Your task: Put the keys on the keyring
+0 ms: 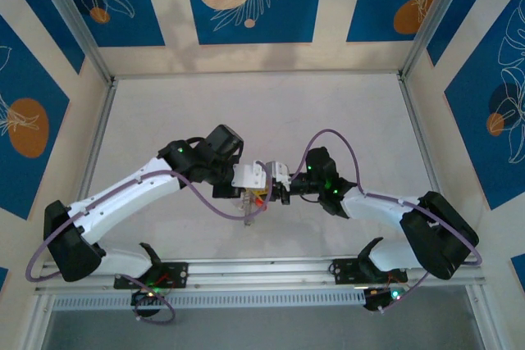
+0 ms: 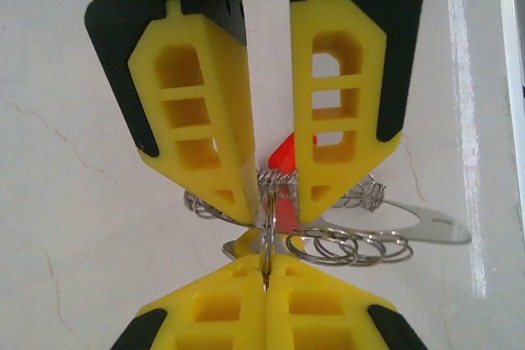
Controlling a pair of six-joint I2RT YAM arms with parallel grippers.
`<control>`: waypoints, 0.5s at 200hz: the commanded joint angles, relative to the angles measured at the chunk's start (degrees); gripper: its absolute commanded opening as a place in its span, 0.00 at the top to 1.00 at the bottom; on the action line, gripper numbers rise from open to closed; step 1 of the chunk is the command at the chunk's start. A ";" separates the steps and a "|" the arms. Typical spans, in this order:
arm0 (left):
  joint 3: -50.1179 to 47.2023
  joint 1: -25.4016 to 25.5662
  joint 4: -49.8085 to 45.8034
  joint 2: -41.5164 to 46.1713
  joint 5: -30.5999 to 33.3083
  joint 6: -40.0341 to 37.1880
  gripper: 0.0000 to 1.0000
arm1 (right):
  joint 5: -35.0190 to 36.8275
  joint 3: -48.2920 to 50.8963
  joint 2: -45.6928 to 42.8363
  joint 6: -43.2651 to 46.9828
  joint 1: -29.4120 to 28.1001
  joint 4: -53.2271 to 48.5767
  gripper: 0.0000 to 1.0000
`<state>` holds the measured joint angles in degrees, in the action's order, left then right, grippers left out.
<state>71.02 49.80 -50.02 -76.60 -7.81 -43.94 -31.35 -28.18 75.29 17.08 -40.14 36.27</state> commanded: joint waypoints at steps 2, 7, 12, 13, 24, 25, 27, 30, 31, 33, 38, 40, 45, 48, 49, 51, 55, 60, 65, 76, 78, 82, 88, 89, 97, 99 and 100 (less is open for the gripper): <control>2.06 0.52 -0.42 -0.46 -2.48 0.26 1.00 | 1.03 -1.22 0.38 -1.20 -0.60 2.23 0.77; 2.01 0.55 -0.42 -0.55 -2.40 0.35 1.00 | 1.14 -1.18 0.30 -1.33 -0.63 2.58 0.77; 2.04 0.50 -0.39 -0.66 -2.42 0.48 1.00 | 1.35 -1.02 0.22 -1.49 -0.72 2.89 0.77; 2.02 0.49 -0.32 -0.66 -2.44 0.50 1.00 | 1.41 -0.96 0.22 -1.55 -0.72 2.95 0.78; 2.01 0.55 0.17 -0.59 -2.92 1.11 1.00 | 2.08 -0.90 0.12 -2.02 -0.95 3.56 0.80; 2.01 0.56 0.22 -0.58 -3.00 1.17 1.00 | 2.13 -0.90 0.12 -2.08 -0.97 3.59 0.81; 2.01 0.56 0.37 -0.51 -3.24 1.28 1.00 | 2.23 -0.88 0.15 -2.13 -0.96 3.73 0.81; 1.99 0.48 0.63 -0.36 -3.63 1.50 1.00 | 2.43 -0.79 0.13 -2.26 -1.03 3.98 0.83; 1.96 0.43 0.71 -0.38 -3.75 1.54 1.00 | 2.48 -0.81 0.13 -2.29 -1.01 4.07 0.83; 1.93 0.46 0.98 -0.28 -4.02 1.64 1.00 | 2.60 -0.73 0.12 -2.29 -1.06 4.18 0.83; 1.78 0.42 1.55 -0.06 -4.75 1.86 1.00 | 2.94 -0.69 0.17 -2.53 -1.16 4.60 0.86; 1.74 0.33 1.76 0.13 -5.04 1.96 1.00 | 3.05 -0.59 0.18 -2.54 -1.12 4.77 0.87; 1.55 0.30 2.39 0.39 -5.52 2.21 1.00 | 3.32 -0.53 0.18 -2.73 -1.14 5.16 0.91; 1.45 0.30 2.75 0.58 -5.87 2.34 1.00 | 3.44 -0.51 0.15 -2.81 -1.23 5.41 0.93; 1.38 0.34 2.92 0.62 -5.93 2.40 1.00 | 3.46 -0.49 0.14 -2.87 -1.24 5.53 0.94; 1.33 0.31 3.20 0.76 -6.08 2.44 1.00 | 3.44 -0.41 0.15 -2.94 -1.30 5.78 0.96; 1.11 0.26 3.53 0.94 -6.30 2.53 1.00 | 3.48 -0.28 0.14 -3.03 -1.26 6.21 0.98; 0.85 0.27 3.97 1.16 -6.42 2.68 1.00 | 3.36 -0.02 0.12 -3.18 -1.21 6.84 1.00; 0.51 0.15 4.41 1.46 -6.48 2.86 0.99 | 3.29 0.30 0.04 -3.35 -1.25 7.65 1.00; -0.49 -0.15 5.35 2.15 -6.75 3.11 0.93 | 3.16 1.34 0.08 -4.03 -1.26 10.51 1.00; -0.77 -0.23 5.50 2.28 -6.81 3.13 0.93 | 3.21 1.59 0.11 -4.22 -1.26 11.09 1.00; -1.36 -0.42 5.87 2.54 -7.05 3.17 0.91 | 3.22 2.12 0.13 -4.70 -1.26 12.52 1.00; -2.35 -0.63 6.61 3.21 -7.48 3.21 0.88 | 3.25 2.88 0.21 -5.45 -1.26 14.78 1.00; -2.59 -0.65 6.78 3.34 -7.57 3.18 0.87 | 3.24 3.05 0.21 -5.60 -1.26 15.10 1.00; -4.63 -1.06 8.28 4.38 -8.31 3.26 0.81 | 3.02 3.97 0.31 -6.33 -1.21 17.56 1.00; -5.14 -1.12 8.89 4.64 -8.54 3.25 0.80 | 3.04 4.16 0.26 -6.53 -1.24 18.08 1.00; -5.39 -1.16 9.15 4.85 -8.63 3.29 0.79 | 3.05 4.26 0.23 -6.62 -1.25 18.32 1.00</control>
<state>69.41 49.15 -46.70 -75.02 -10.50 -41.65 -28.84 -26.06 75.35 13.47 -40.86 43.33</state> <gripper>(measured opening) 0.150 0.066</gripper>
